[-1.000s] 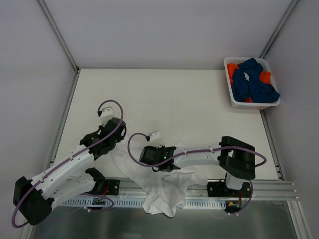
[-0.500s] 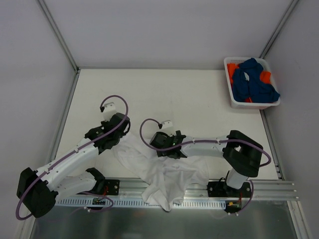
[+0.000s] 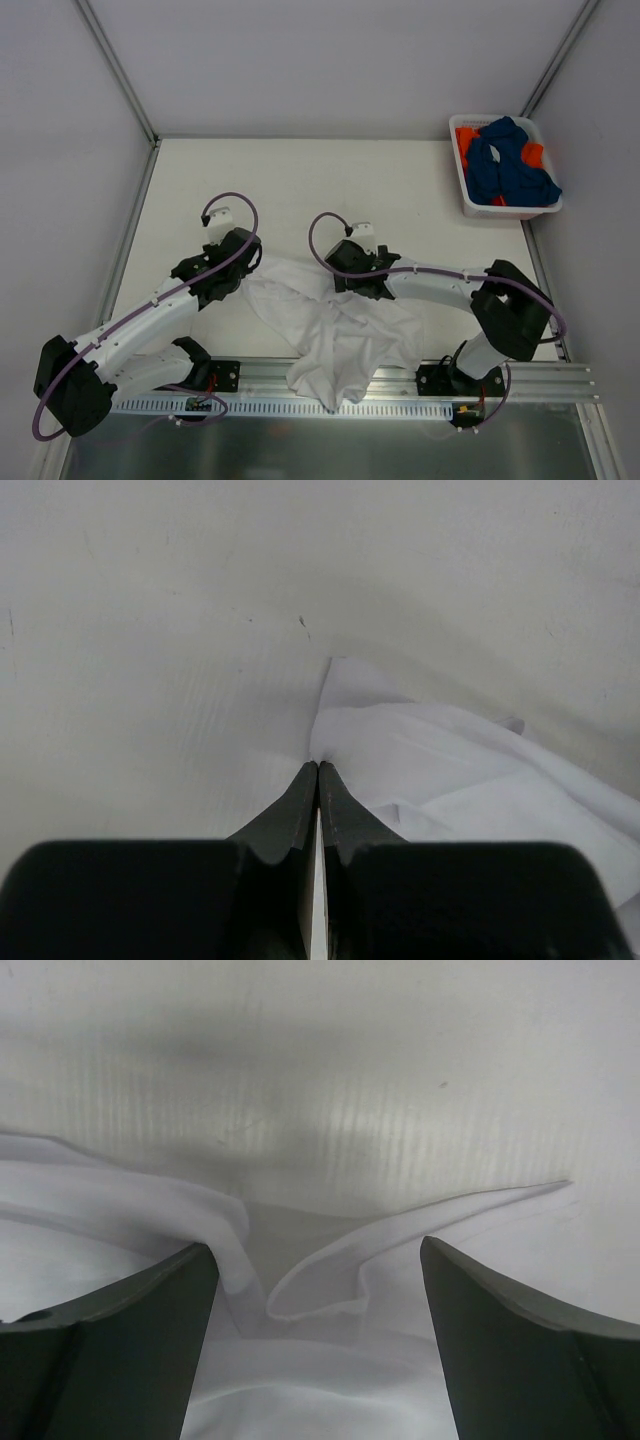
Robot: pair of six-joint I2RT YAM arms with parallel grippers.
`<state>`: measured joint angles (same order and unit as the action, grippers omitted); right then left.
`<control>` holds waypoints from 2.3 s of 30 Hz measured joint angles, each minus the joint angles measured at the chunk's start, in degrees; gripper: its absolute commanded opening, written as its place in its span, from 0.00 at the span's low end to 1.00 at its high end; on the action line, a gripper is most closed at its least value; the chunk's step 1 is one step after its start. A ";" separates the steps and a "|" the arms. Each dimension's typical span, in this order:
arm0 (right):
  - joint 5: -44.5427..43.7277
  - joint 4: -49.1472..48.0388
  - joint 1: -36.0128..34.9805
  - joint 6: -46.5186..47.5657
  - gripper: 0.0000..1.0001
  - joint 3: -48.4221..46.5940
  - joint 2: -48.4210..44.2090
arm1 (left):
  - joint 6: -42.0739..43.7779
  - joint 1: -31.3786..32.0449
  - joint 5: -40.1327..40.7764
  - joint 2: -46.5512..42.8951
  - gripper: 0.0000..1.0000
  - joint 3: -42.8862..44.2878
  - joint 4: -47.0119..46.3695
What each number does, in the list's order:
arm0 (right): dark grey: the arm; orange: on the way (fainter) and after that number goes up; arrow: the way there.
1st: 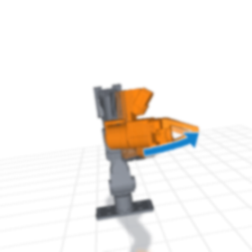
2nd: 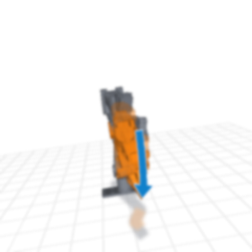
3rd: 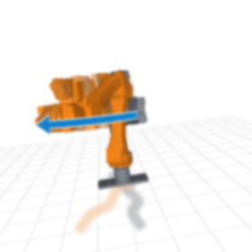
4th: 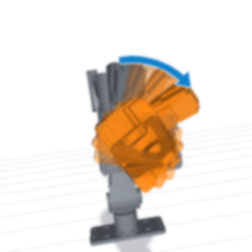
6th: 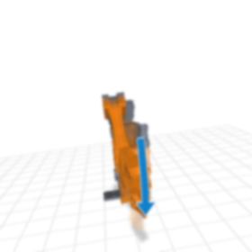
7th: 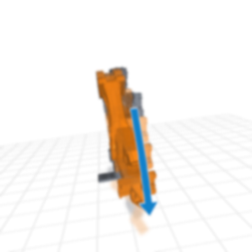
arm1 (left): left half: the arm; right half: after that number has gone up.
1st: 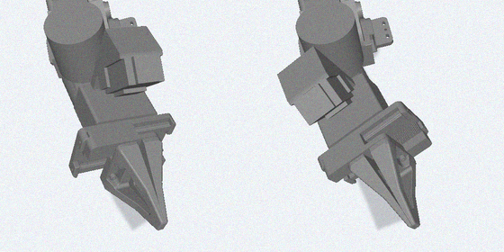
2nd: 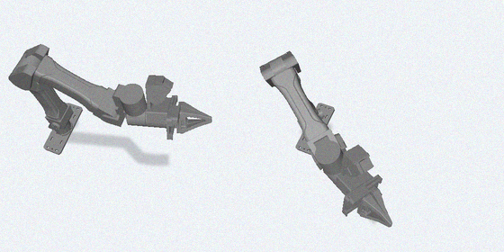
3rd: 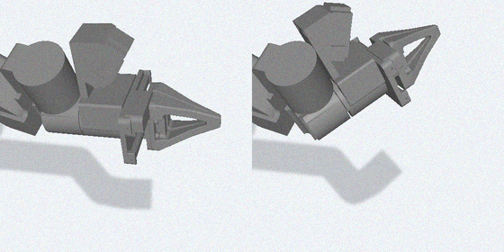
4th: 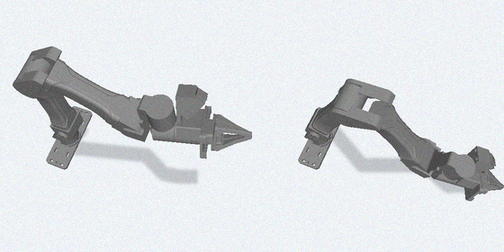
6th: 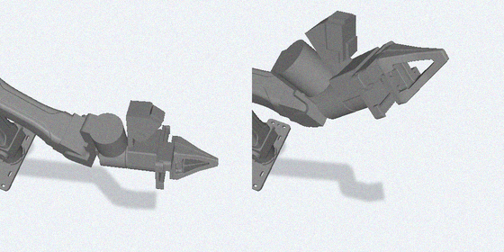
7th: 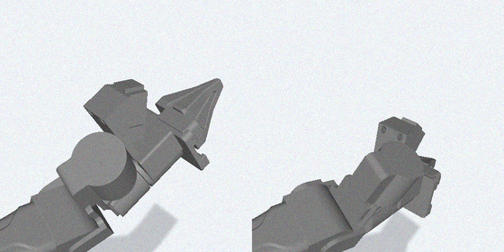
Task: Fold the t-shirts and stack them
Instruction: Flatten the tshirt out
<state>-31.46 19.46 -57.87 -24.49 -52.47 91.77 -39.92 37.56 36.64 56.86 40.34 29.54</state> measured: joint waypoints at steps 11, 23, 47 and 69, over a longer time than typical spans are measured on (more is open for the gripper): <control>-0.85 2.95 4.28 1.42 0.86 1.29 -6.71 | 0.02 0.00 0.09 -0.92 0.00 -1.03 0.28; -1.29 6.56 7.10 1.01 0.86 3.10 -13.70 | 0.07 0.00 0.04 -3.32 0.00 -1.64 0.42; 3.89 3.63 10.78 -2.97 0.26 3.87 -1.22 | 0.28 0.00 -0.37 -7.91 0.00 -3.32 1.25; 1.99 10.58 23.93 10.19 0.00 -13.86 -7.37 | 3.32 -0.04 7.63 -2.86 0.00 9.40 2.08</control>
<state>-29.47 30.04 -33.93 -14.31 -66.32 84.40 -36.60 37.52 44.27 54.00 49.74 31.62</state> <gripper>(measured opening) 0.012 0.006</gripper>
